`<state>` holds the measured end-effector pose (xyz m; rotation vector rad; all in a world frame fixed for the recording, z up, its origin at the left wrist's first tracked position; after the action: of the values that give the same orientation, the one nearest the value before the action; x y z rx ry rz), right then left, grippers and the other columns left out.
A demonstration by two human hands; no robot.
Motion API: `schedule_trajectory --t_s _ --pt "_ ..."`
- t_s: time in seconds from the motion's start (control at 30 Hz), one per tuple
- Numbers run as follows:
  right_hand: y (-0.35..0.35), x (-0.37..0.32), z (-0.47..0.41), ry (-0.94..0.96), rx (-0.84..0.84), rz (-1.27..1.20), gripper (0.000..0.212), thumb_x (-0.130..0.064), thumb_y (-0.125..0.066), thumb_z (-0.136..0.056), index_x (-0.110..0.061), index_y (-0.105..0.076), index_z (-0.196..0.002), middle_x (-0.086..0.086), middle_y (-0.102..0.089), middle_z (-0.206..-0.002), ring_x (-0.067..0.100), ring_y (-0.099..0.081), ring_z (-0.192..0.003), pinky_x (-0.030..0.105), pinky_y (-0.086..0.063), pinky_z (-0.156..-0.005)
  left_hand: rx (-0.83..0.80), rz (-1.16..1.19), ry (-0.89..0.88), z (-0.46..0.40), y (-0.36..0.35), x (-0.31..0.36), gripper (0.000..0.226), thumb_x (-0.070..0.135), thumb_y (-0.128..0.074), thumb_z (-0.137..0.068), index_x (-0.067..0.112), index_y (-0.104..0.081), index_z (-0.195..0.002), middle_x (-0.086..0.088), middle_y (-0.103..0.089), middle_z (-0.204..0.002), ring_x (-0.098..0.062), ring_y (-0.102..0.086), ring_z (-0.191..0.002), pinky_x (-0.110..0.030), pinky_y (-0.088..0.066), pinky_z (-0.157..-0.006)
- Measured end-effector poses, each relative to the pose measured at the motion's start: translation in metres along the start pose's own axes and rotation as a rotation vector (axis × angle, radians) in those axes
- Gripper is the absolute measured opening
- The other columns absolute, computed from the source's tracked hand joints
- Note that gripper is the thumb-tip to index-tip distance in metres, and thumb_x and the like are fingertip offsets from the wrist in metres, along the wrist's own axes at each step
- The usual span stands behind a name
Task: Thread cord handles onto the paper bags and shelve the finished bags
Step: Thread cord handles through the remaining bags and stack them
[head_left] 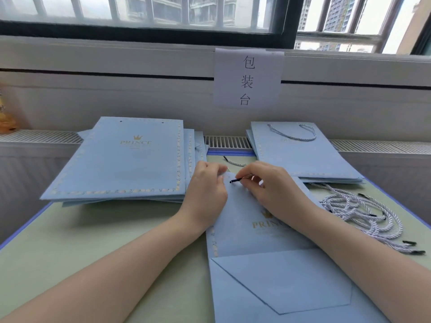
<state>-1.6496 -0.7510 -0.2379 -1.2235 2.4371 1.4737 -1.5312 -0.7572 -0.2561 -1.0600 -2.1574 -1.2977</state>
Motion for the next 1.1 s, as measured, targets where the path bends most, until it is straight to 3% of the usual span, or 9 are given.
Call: schedule_trajectory --t_s 0.17,0.3,0.47,0.57,0.63,0.73,0.8,0.93,1.1 --pt "-0.001 -0.011 -0.001 0.02 -0.003 0.08 0.006 -0.007 -0.062 -0.087 -0.008 -0.066 -0.089 -0.003 -0.06 -0.084 0.01 -0.051 -0.073 0.012 -0.036 -0.065 -0.023 -0.058 -0.005 -0.001 0.001 0.004 0.033 0.005 -0.041 -0.097 0.007 -0.055 -0.127 -0.012 -0.054 -0.12 -0.017 -0.046 -0.115 -0.009 -0.023 -0.079" --pt "0.002 -0.019 -0.004 0.055 -0.024 0.128 0.004 -0.011 -0.062 -0.087 -0.01 -0.066 -0.089 -0.004 -0.06 -0.084 0.011 -0.053 -0.075 0.022 -0.042 -0.07 -0.013 -0.034 -0.015 -0.003 0.005 0.007 0.029 0.009 -0.038 -0.099 0.008 -0.057 -0.121 -0.01 -0.052 -0.114 -0.011 -0.043 -0.094 -0.011 -0.025 -0.073" --pt "0.006 -0.019 -0.005 0.038 -0.03 0.011 0.006 -0.013 -0.07 -0.083 -0.013 -0.064 -0.081 -0.011 -0.055 -0.077 0.0 -0.051 -0.071 0.01 -0.038 -0.066 0.084 0.001 -0.086 -0.001 0.013 0.016 0.022 0.008 -0.039 -0.099 0.007 -0.058 -0.109 -0.002 -0.05 -0.101 -0.01 -0.046 -0.088 -0.004 -0.033 -0.074" --pt "0.007 -0.011 -0.006 -0.015 0.047 -0.058 0.015 -0.017 -0.072 -0.08 -0.023 -0.059 -0.079 -0.007 -0.05 -0.089 0.003 -0.044 -0.087 0.007 -0.032 -0.077 0.13 0.029 -0.124 0.0 0.018 0.02 0.021 0.003 -0.042 -0.096 0.008 -0.061 -0.102 0.002 -0.055 -0.095 -0.014 -0.049 -0.095 -0.01 -0.034 -0.077" --pt "0.011 -0.005 -0.008 -0.068 0.089 -0.088 0.02 -0.019 -0.073 -0.079 -0.023 -0.057 -0.09 -0.008 -0.051 -0.097 0.01 -0.043 -0.096 0.007 -0.031 -0.082 0.145 0.052 -0.137 0.001 0.021 0.024 0.022 0.001 -0.043 -0.094 0.009 -0.062 -0.099 0.004 -0.056 -0.09 -0.013 -0.049 -0.094 -0.009 -0.034 -0.077" --pt "0.004 -0.003 -0.008 -0.136 0.026 -0.215 0.025 -0.021 -0.071 -0.08 -0.026 -0.057 -0.101 -0.016 -0.058 -0.097 0.011 -0.052 -0.1 0.022 -0.042 -0.09 0.173 0.068 -0.167 0.003 0.027 0.031 0.022 -0.002 -0.045 -0.091 0.011 -0.063 -0.094 0.012 -0.051 -0.081 -0.009 -0.047 -0.086 -0.009 -0.033 -0.075" --pt "0.002 -0.004 -0.007 -0.144 -0.003 -0.256 0.019 -0.023 -0.071 -0.081 -0.029 -0.059 -0.094 -0.012 -0.062 -0.091 0.013 -0.056 -0.095 0.033 -0.046 -0.086 0.158 0.094 -0.162 0.002 0.027 0.032 0.021 -0.001 -0.046 -0.091 0.012 -0.062 -0.09 0.014 -0.049 -0.074 -0.007 -0.045 -0.077 -0.013 -0.033 -0.068" --pt "0.008 -0.009 -0.006 -0.114 0.04 -0.186 0.017 -0.023 -0.072 -0.08 -0.027 -0.061 -0.093 -0.022 -0.054 -0.082 0.007 -0.05 -0.09 0.027 -0.038 -0.084 0.069 0.061 -0.068 -0.005 0.025 0.026 0.022 0.013 -0.044 -0.095 0.016 -0.051 -0.074 0.006 -0.045 -0.061 -0.012 -0.041 -0.061 -0.029 -0.029 -0.056" --pt "0.01 -0.021 -0.006 -0.009 0.091 -0.027 0.019 -0.022 -0.074 -0.079 -0.018 -0.065 -0.095 -0.014 -0.06 -0.084 0.014 -0.049 -0.09 0.029 -0.033 -0.087 -0.042 0.136 0.053 -0.01 0.022 0.018 0.042 0.018 -0.041 -0.098 0.008 -0.034 -0.058 0.001 -0.035 -0.054 -0.012 -0.03 -0.052 -0.028 -0.024 -0.053"
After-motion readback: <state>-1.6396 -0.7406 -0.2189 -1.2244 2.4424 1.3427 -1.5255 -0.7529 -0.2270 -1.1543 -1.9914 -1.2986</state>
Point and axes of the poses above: each hand's wrist, its own z-axis away from the middle knuckle, its own y-axis out of the back of the hand, x = y × z, the point moved 10 cm from there along -z, towards the middle knuckle
